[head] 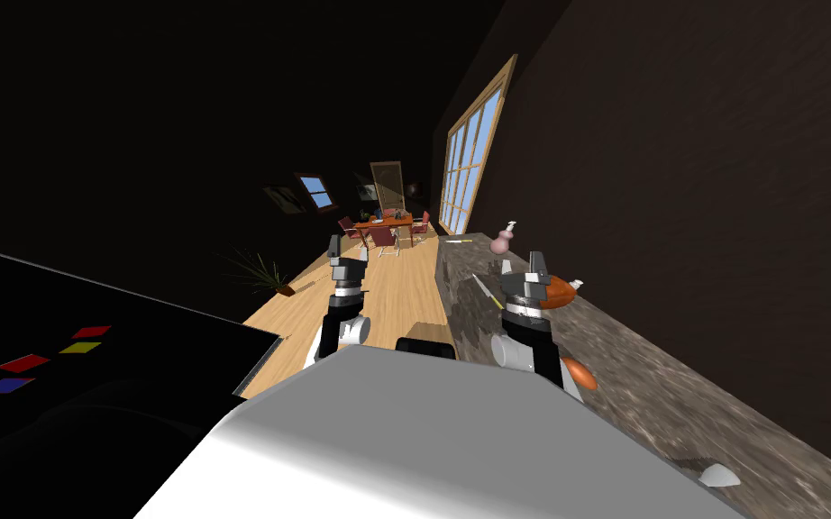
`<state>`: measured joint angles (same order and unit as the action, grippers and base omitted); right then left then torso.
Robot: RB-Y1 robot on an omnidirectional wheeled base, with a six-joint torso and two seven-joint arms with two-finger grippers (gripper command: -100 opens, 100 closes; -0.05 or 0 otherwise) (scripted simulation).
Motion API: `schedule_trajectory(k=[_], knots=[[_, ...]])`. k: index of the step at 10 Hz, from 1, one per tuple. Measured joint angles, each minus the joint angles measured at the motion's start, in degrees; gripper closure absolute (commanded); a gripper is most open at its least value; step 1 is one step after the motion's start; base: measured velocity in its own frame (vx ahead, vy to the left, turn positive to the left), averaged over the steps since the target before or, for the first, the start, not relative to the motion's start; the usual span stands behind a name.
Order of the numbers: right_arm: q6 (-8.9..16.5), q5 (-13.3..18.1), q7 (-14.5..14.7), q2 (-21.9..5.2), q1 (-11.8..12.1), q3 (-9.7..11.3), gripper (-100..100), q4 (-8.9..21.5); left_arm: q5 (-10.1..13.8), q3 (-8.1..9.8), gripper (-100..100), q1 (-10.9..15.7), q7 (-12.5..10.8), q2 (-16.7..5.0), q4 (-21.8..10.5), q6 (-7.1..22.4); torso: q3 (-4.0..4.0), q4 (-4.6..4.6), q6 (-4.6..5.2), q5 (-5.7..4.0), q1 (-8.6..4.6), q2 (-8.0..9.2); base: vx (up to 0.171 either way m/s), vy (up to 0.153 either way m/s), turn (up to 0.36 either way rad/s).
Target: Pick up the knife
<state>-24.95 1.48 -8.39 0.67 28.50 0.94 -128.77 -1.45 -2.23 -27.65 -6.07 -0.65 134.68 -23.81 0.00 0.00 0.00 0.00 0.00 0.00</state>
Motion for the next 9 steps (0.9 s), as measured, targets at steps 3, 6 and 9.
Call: schedule_trajectory(k=[3, 6, 9], knots=[[0.0, -0.1, 0.9, -4.6, 1.0, 0.4, -100, 1.4, 0.0, -0.01, 0, 0.0, 0.0, 0.0, 0.0, 0.0, -0.03, -0.01, 0.00, 0.06, 0.27, -0.06, 0.016, 0.083, -0.015], [0.3, -0.4, 1.8, -9.3, 1.5, 0.3, -100, 3.5, 0.0, -0.01, 0, 0.0, 0.0, 0.0, 0.0, 0.0, -0.02, -0.01, 0.00, 0.06, 0.29, -0.04, 0.006, 0.087, -0.010], [0.5, -0.8, 3.0, -14.0, 2.7, 0.7, -100, 5.7, 0.0, -0.01, 0, 0.0, 0.0, 0.0, 0.0, 0.0, -0.03, -0.01, 0.00, 0.10, 0.47, -0.06, 0.009, 0.131, -0.011]])
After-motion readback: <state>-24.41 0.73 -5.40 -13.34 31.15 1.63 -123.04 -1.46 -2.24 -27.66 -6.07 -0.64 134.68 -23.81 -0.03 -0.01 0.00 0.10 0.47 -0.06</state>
